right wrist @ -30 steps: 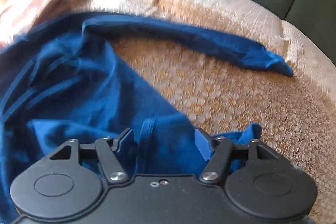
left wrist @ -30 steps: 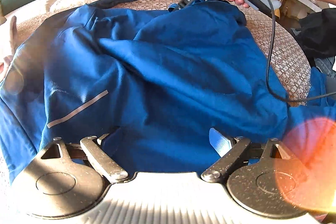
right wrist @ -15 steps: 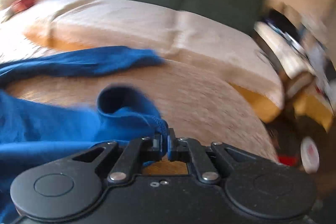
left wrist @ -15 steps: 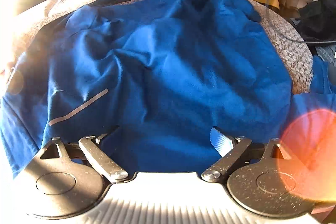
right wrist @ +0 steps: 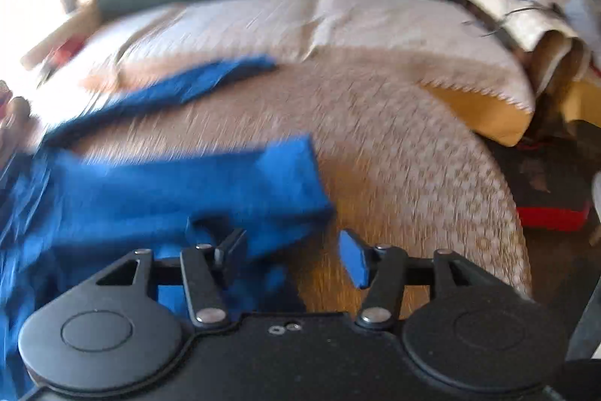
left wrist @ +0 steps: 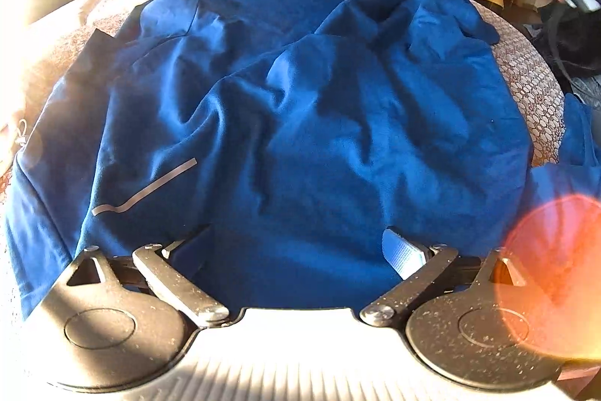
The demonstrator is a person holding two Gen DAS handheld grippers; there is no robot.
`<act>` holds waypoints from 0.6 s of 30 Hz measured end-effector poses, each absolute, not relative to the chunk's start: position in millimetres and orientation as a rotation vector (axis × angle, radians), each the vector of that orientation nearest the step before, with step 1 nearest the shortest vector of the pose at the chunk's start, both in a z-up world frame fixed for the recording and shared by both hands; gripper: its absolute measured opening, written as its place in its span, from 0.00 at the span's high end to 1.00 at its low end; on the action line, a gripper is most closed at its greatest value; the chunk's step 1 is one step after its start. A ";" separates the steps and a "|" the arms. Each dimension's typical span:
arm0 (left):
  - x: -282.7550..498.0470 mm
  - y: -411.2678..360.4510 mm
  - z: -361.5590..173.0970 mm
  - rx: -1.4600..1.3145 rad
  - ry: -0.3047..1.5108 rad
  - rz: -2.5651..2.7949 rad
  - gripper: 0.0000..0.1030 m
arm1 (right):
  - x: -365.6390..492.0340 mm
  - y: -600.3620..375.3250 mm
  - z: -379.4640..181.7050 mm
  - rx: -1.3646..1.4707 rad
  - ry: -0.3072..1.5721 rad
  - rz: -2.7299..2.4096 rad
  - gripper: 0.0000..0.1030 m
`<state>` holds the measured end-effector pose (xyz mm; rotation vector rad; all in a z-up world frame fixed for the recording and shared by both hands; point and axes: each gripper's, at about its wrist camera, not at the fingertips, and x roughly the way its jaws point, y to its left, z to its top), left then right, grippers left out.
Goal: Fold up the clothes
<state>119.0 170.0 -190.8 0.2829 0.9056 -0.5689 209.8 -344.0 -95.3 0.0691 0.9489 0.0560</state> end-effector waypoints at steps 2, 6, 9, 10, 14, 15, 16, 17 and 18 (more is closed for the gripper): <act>119.6 167.6 -191.1 0.284 0.907 -0.566 0.02 | 197.2 -346.1 -105.7 0.015 1.029 0.097 0.00; 121.2 165.9 -191.9 0.278 0.912 -0.564 0.01 | 176.6 -337.0 -130.9 -0.080 1.133 0.120 0.00; 123.4 167.2 -191.3 0.265 0.917 -0.573 0.01 | 173.5 -331.9 -143.8 -0.090 1.153 0.103 0.00; 124.4 168.0 -191.0 0.258 0.920 -0.577 0.01 | 173.8 -331.9 -146.6 -0.083 1.158 0.097 0.00; 127.8 172.4 -190.3 0.236 0.928 -0.604 0.01 | 177.6 -331.1 -154.6 -0.068 1.157 0.081 0.00; 128.1 172.4 -190.2 0.243 0.929 -0.608 0.01 | 177.8 -330.0 -155.4 -0.064 1.159 0.081 0.00; 128.4 172.2 -190.1 0.254 0.929 -0.609 0.01 | 178.4 -329.5 -155.6 -0.059 1.158 0.083 0.00; 128.8 172.2 -189.9 0.262 0.930 -0.609 0.01 | 178.9 -329.4 -155.5 -0.056 1.157 0.084 0.00; 129.6 173.1 -189.1 0.261 0.932 -0.613 0.01 | 179.1 -328.9 -155.3 -0.057 1.158 0.085 0.00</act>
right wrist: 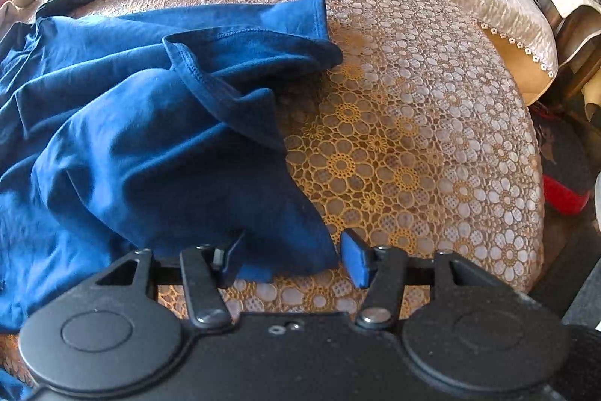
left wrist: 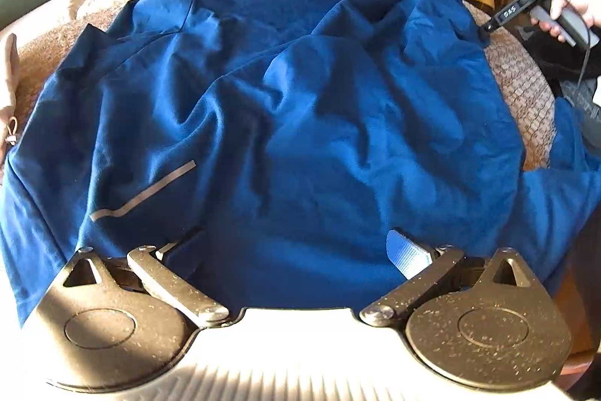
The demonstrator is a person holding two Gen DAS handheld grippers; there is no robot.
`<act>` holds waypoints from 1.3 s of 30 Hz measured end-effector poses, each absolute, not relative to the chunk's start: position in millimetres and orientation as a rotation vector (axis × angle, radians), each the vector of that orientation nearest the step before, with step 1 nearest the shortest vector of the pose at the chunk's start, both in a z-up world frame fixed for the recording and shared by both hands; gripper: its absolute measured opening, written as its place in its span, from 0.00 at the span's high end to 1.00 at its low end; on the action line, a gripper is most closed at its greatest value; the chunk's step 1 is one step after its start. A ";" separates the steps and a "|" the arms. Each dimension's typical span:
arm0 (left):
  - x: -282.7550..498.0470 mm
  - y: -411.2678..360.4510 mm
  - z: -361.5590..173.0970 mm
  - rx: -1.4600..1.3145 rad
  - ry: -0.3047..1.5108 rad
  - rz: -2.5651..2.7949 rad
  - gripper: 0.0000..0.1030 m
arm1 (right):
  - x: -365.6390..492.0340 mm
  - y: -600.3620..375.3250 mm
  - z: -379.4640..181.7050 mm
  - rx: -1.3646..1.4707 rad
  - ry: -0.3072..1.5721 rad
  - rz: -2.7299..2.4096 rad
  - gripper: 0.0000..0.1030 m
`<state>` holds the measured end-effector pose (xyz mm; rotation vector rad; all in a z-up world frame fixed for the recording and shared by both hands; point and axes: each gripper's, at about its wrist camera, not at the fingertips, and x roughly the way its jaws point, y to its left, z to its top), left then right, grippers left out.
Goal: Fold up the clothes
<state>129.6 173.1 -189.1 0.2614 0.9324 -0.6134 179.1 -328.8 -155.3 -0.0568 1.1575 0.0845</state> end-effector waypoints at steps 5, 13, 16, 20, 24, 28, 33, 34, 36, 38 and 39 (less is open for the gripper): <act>135.5 181.5 -177.4 0.260 0.900 -0.627 0.01 | 171.4 -328.2 -149.0 -0.035 1.176 0.104 0.00; 140.5 192.9 -174.2 0.309 0.900 -0.750 0.01 | 124.2 -342.6 -106.3 -0.064 1.171 0.144 0.00; 142.6 197.1 -181.6 0.333 0.924 -0.742 0.01 | 107.8 -347.8 -93.5 -0.098 1.198 0.144 0.00; 141.2 204.7 -189.4 0.367 0.925 -0.730 0.01 | 86.1 -353.3 -80.8 -0.148 1.231 0.129 0.00; 140.5 207.5 -190.2 0.385 0.927 -0.734 0.01 | 69.2 -361.3 -86.0 -0.208 1.339 0.110 0.00; 140.7 208.1 -189.4 0.390 0.938 -0.740 0.01 | 60.1 -355.9 -99.9 -0.234 1.465 0.177 0.00; 137.4 196.7 -180.9 0.410 0.915 -0.785 0.01 | 89.4 -346.8 -93.4 -0.284 1.349 0.122 0.00; 137.0 193.6 -181.2 0.414 0.919 -0.795 0.01 | 100.0 -345.9 -91.4 -0.275 1.314 0.107 0.00; 135.2 187.1 -184.9 0.431 0.935 -0.812 0.01 | 126.2 -343.0 -88.1 -0.264 1.242 0.080 0.00; 132.6 182.4 -189.0 0.456 0.941 -0.816 0.01 | 158.0 -340.5 -85.1 -0.246 1.164 0.055 0.00; 132.3 181.2 -190.6 0.455 0.946 -0.818 0.01 | 175.5 -340.3 -83.4 -0.223 1.125 0.045 0.00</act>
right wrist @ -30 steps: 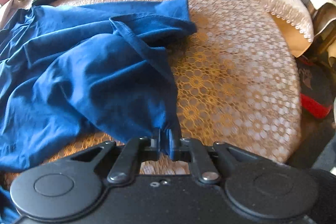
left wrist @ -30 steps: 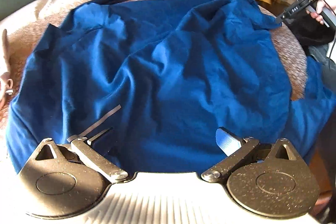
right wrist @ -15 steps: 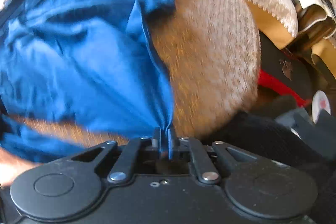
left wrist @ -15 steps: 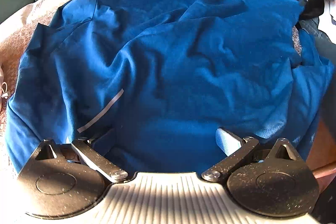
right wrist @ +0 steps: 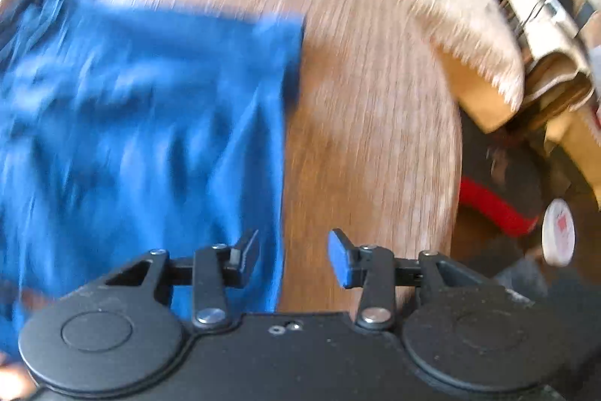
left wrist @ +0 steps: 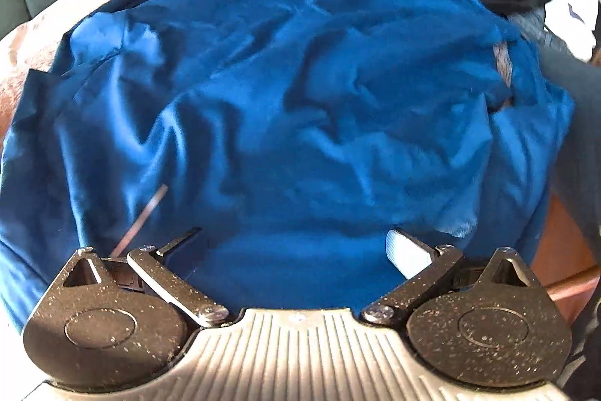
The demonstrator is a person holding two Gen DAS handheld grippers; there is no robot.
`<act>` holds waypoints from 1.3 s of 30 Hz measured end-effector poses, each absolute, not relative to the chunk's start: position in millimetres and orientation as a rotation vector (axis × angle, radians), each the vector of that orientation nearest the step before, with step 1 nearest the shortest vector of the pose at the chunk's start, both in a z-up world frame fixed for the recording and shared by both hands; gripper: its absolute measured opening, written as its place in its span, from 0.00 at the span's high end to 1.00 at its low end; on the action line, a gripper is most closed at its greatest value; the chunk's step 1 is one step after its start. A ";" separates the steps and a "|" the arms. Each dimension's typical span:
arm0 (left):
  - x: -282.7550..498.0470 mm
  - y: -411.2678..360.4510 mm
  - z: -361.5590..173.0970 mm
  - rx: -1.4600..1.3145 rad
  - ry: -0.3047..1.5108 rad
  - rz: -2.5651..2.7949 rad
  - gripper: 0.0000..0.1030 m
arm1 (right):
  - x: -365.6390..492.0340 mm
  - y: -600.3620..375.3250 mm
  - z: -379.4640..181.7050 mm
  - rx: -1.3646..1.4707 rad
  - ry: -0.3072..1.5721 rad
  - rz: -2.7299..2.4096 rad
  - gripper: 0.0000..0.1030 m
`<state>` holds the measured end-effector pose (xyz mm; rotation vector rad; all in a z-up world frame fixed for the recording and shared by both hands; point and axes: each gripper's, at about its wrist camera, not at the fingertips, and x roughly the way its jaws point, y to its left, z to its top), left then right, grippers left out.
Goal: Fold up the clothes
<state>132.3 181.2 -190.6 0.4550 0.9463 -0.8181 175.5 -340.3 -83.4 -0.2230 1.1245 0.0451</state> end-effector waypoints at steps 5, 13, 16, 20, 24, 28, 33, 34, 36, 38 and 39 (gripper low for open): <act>132.1 179.7 -191.4 0.407 0.955 -0.806 0.01 | 260.8 -342.2 -89.7 -0.102 1.029 0.064 0.00; 134.7 177.7 -193.5 0.416 0.948 -0.814 0.01 | 342.9 -336.8 -130.6 -0.123 1.076 0.125 0.00; 136.2 177.2 -193.0 0.409 0.954 -0.810 0.01 | 358.2 -337.9 -142.3 -0.127 1.082 0.111 0.00; 137.1 176.6 -192.8 0.398 0.961 -0.799 0.01 | 379.5 -348.0 -157.3 -0.070 1.080 0.081 0.00; 137.9 177.4 -192.2 0.384 0.965 -0.789 0.01 | 386.4 -350.4 -169.1 -0.007 1.088 0.100 0.00; 138.5 177.3 -191.7 0.378 0.969 -0.784 0.01 | 386.0 -341.8 -170.8 -0.031 1.067 0.145 0.00; 138.3 178.8 -191.8 0.384 0.968 -0.782 0.01 | 384.2 -327.5 -162.8 -0.145 1.013 0.163 0.00; 137.9 179.1 -191.8 0.388 0.967 -0.778 0.01 | 386.2 -324.0 -158.8 -0.174 0.989 0.150 0.00; 137.8 179.7 -191.3 0.386 0.973 -0.766 0.01 | 391.0 -316.2 -150.6 -0.245 0.936 0.116 0.00; 138.8 181.1 -190.7 0.373 0.981 -0.756 0.01 | 403.3 -307.3 -141.7 -0.351 0.870 0.057 0.00; 139.2 181.6 -190.6 0.375 0.985 -0.746 0.01 | 413.0 -305.8 -137.2 -0.373 0.849 0.033 0.00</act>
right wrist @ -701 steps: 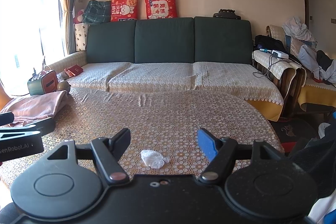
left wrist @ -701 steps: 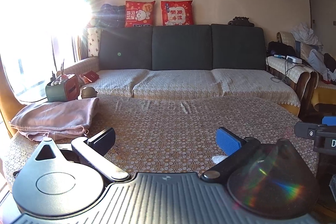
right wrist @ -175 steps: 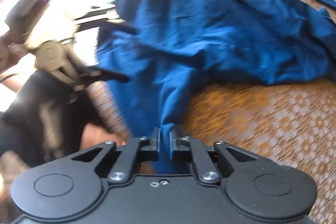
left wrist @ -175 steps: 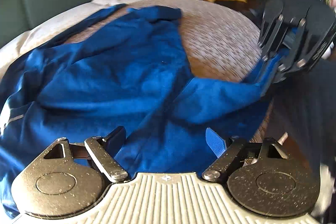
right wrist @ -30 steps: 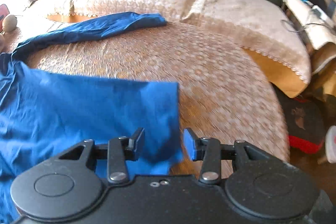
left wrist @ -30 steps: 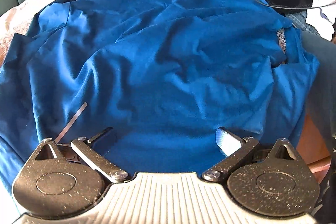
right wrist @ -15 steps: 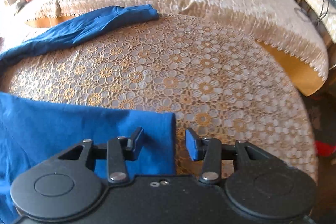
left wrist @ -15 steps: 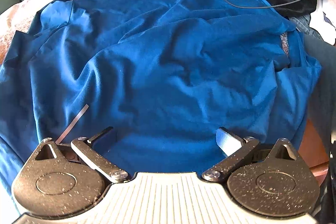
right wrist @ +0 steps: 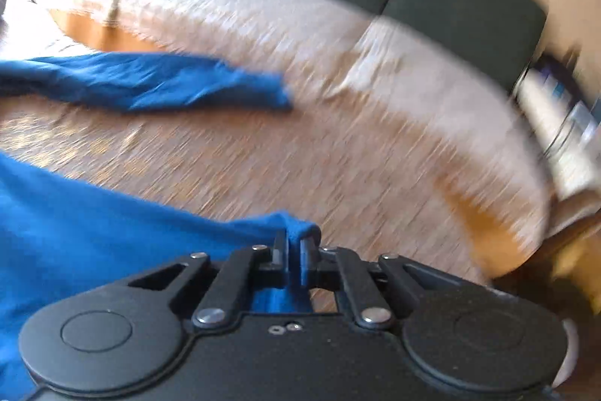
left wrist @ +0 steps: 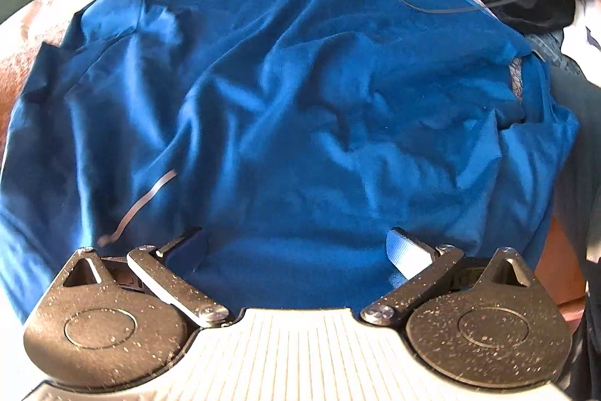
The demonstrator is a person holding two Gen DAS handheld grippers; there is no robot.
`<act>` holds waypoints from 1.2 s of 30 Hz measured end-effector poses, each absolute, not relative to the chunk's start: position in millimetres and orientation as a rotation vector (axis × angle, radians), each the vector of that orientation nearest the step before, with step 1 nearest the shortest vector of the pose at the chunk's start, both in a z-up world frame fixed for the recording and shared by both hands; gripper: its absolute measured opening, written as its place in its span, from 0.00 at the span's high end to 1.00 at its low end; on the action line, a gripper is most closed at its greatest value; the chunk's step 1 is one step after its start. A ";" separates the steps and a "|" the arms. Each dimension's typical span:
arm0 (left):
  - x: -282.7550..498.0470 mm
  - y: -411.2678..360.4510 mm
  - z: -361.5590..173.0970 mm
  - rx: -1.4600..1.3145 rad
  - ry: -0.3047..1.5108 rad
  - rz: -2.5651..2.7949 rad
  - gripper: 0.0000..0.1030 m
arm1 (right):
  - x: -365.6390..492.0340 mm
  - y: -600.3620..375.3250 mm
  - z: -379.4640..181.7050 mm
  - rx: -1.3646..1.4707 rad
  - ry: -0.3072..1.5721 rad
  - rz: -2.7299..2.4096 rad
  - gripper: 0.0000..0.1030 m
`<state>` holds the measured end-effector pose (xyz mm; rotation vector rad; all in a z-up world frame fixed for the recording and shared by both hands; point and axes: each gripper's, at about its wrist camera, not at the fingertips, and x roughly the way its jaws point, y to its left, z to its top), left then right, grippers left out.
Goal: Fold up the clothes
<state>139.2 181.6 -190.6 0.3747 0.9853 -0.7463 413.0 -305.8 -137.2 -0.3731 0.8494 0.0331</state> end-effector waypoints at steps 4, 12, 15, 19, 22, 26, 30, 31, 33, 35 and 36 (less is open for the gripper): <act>142.4 182.9 -188.1 0.377 0.977 -0.700 0.01 | 457.0 -304.3 -122.1 -0.432 0.765 -0.083 0.00; 145.1 181.8 -192.2 0.381 0.977 -0.683 0.01 | 480.9 -307.3 -142.0 -0.378 0.849 -0.110 0.00; 142.7 182.3 -188.8 0.372 0.974 -0.682 0.01 | 462.7 -318.5 -136.1 -0.330 0.893 -0.062 0.00; 135.7 181.7 -178.5 0.366 0.938 -0.675 0.01 | 419.9 -331.6 -126.1 -0.317 0.962 0.006 0.00; 127.8 179.4 -174.3 0.366 0.930 -0.671 0.01 | 376.3 -343.9 -121.9 -0.303 1.019 0.042 0.00; 116.1 175.0 -169.9 0.362 0.921 -0.680 0.01 | 311.2 -352.1 -122.6 -0.297 1.088 0.077 0.00; 97.3 164.3 -165.2 0.374 0.898 -0.708 0.01 | 249.7 -349.3 -126.7 -0.299 1.147 0.120 0.00; 92.2 161.1 -163.7 0.380 0.891 -0.718 0.01 | 235.0 -345.8 -126.7 -0.302 1.153 0.143 0.00; 81.7 155.8 -161.0 0.386 0.874 -0.738 0.01 | 203.1 -334.2 -123.7 -0.313 1.148 0.201 0.00; 71.3 150.7 -158.4 0.382 0.863 -0.761 0.01 | 174.4 -319.6 -120.3 -0.310 1.150 0.281 0.00; 65.2 148.1 -157.2 0.383 0.855 -0.770 0.01 | 159.4 -310.8 -118.4 -0.308 1.153 0.330 0.00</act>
